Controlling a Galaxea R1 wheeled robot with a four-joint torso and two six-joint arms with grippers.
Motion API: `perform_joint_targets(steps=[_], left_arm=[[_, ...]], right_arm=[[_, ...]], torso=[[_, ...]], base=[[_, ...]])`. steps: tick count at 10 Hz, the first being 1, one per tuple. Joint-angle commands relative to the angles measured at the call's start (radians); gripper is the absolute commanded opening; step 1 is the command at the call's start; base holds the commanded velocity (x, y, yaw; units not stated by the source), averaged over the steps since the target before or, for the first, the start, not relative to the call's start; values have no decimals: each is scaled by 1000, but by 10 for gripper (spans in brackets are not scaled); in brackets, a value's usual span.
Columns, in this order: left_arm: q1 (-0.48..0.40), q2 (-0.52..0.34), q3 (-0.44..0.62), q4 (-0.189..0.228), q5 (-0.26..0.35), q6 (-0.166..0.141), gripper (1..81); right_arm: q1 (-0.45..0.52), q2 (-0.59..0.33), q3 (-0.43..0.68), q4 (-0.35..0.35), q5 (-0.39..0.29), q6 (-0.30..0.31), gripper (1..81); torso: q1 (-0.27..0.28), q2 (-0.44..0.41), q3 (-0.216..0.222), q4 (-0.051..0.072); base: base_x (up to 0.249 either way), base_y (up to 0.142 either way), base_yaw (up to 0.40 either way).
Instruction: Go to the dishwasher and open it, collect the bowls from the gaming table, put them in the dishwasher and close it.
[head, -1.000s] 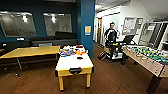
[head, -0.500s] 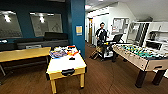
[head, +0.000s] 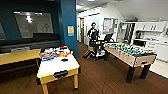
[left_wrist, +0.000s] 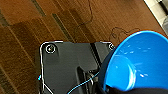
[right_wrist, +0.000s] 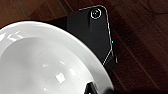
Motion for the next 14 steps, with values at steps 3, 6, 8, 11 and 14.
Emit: perform_joint_targets(steps=[3, 6, 8, 11, 14], left_arm=[[-39, -28, -4, 12, 23, 3, 10], [-39, -25, -9, 14, 23, 1, 10], [-39, -16, -19, 15, 31, 3, 10], [-39, -2, -38, 17, 31, 1, 10], [-41, 39, -99, 11, 32, 1, 10]], right_arm=[[37, -25, -3, -9, -28, -1, 10], [37, -25, -3, -9, -26, 1, 10], [37, -25, -3, -7, -26, 1, 10], [37, -19, -3, -7, -28, 1, 10], [37, 6, -12, -9, -32, 1, 10]], torso=[[0, 0, 0, 0], [0, 0, 0, 0], [0, 0, 0, 0], [0, 0, 0, 0], [0, 0, 0, 0]], base=[[0, 0, -247], [0, 0, -249], [0, 0, -259], [0, 0, -265], [0, 0, -267]])
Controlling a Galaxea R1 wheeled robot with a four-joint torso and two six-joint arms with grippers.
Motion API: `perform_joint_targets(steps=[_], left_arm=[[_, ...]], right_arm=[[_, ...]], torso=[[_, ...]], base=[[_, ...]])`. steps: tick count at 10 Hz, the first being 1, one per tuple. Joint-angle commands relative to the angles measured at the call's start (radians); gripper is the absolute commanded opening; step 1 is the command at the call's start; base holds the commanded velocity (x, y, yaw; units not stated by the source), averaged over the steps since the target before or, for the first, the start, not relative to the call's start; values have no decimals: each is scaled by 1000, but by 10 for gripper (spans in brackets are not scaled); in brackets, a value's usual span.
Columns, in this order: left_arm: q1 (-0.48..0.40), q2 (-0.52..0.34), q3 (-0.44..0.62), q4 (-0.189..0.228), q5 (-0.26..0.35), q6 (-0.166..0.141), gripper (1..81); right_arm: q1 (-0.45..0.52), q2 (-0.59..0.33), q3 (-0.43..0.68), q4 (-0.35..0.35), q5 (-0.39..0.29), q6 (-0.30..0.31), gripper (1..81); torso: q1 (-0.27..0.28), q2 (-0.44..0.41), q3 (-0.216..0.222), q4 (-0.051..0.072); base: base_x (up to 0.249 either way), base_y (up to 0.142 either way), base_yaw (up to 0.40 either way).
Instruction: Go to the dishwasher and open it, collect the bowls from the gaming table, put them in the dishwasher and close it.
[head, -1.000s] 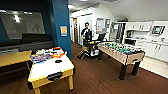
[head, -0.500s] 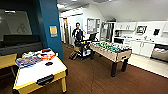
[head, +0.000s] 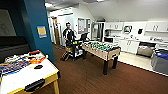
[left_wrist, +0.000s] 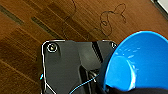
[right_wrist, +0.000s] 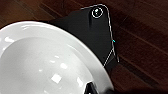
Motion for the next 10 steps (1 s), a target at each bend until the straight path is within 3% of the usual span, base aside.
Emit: perform_joint_targets(steps=[1, 4, 10], left_arm=[[-38, 10, -59, 10, 36, 2, 10], [-40, 25, -74, 10, 42, 2, 10], [-41, 42, -94, 11, 43, 2, 10]], right_arm=[[38, 17, -30, -12, -35, 0, 10], [41, 84, -121, -9, -34, 0, 10], [37, 97, -126, 3, -34, 10, 10]], torso=[[0, 0, 0, 0], [0, 0, 0, 0], [0, 0, 0, 0]], base=[[0, 0, -267], [0, 0, -267], [0, 0, -267]])
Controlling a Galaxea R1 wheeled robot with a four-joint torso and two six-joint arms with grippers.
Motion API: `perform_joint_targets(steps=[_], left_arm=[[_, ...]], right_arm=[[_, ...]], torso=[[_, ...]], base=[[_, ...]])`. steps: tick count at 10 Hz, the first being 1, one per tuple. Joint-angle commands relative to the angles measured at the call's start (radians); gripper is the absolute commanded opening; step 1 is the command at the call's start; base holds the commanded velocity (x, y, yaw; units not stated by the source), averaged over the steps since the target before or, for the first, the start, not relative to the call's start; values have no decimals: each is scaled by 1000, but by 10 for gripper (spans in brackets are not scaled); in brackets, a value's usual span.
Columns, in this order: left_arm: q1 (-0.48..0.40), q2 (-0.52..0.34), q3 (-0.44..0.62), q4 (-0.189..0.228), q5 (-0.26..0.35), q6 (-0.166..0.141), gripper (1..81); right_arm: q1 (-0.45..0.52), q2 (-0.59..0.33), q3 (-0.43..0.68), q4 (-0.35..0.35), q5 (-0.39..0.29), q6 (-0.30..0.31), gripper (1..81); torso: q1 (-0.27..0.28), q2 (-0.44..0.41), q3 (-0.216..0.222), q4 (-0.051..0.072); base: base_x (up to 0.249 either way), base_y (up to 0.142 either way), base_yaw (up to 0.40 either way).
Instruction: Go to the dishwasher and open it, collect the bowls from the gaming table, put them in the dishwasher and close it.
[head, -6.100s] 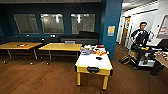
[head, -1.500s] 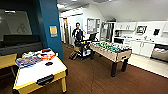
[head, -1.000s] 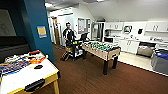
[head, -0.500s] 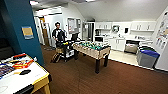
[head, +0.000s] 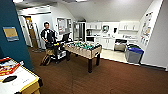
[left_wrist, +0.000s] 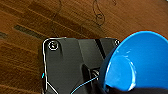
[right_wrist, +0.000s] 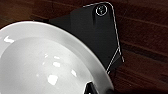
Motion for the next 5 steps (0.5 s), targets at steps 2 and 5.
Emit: perform_joint_targets(steps=[2, 5], left_arm=[[-41, -22, -9, 13, 37, 2, 10], [-42, -8, -25, 11, 43, 2, 10]], right_arm=[[36, -10, 0, 2, -31, 5, 10], [33, -2, -6, 2, -29, 6, 10]], torso=[[0, 0, 0, 0], [0, 0, 0, 0]], base=[[0, 0, -268], [0, 0, -268]])
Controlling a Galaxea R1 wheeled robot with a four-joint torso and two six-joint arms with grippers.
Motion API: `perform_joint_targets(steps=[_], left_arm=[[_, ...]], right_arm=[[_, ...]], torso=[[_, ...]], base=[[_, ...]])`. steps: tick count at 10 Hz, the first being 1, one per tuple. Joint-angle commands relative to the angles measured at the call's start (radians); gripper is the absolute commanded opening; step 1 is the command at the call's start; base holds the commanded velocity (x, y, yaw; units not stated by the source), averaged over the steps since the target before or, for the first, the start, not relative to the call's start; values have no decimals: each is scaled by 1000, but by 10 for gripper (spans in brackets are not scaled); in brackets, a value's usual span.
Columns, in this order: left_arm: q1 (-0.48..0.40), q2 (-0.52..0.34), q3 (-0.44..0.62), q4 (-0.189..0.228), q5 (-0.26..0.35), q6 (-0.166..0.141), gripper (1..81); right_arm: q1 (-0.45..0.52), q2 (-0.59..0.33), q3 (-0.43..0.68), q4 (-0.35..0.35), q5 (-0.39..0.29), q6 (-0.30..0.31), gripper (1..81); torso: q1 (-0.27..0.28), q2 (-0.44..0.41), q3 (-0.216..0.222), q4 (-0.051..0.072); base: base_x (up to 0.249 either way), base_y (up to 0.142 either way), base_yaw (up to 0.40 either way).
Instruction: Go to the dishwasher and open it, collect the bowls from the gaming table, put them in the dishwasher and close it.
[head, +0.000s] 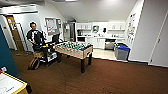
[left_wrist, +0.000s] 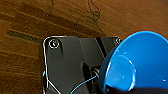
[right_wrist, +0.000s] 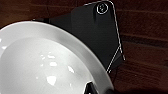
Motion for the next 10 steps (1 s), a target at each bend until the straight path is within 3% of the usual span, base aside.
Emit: perform_joint_targets(steps=[1, 10], left_arm=[[-43, -20, -6, 11, 33, 2, 10], [-43, -8, -32, 11, 33, 2, 10]], right_arm=[[38, -7, -4, 1, -29, 5, 10], [43, -9, -6, -6, -32, 5, 10]], torso=[[0, 0, 0, 0], [0, 0, 0, 0]], base=[[0, 0, -267], [0, 0, -267]])
